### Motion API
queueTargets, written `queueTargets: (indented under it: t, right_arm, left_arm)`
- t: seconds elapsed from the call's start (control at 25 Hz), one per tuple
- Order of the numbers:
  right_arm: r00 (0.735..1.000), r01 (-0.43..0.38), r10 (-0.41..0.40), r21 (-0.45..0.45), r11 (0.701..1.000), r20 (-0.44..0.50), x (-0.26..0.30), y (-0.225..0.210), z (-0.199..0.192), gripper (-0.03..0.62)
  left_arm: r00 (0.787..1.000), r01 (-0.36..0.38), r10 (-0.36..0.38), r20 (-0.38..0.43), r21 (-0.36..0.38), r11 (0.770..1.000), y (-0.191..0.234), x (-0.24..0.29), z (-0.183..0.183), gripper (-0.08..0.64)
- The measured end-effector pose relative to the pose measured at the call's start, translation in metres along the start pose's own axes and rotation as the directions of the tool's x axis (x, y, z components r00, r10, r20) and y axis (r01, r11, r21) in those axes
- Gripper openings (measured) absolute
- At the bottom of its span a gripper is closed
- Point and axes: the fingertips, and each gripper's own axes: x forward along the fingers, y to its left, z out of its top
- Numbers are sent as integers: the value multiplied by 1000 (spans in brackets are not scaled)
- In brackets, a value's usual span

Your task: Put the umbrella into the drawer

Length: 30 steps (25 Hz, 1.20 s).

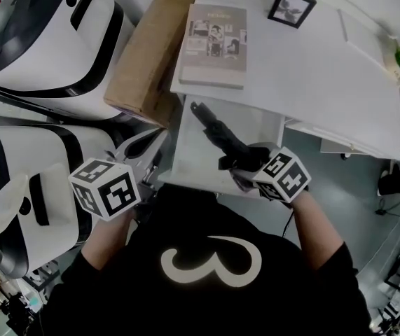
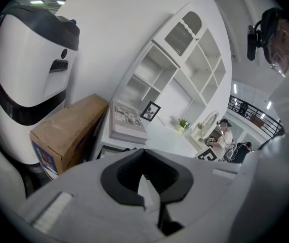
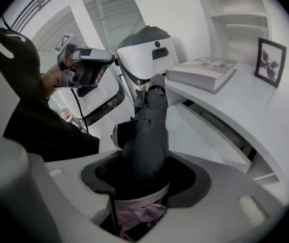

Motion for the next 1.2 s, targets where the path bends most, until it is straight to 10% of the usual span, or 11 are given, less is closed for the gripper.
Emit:
queueTargets:
  t: [1.2]
  right_arm:
    - [940, 115, -119, -31, 993, -320, 127, -65, -50, 252]
  left_arm:
    - [993, 31, -34, -109, -30, 999, 54, 35, 0, 8]
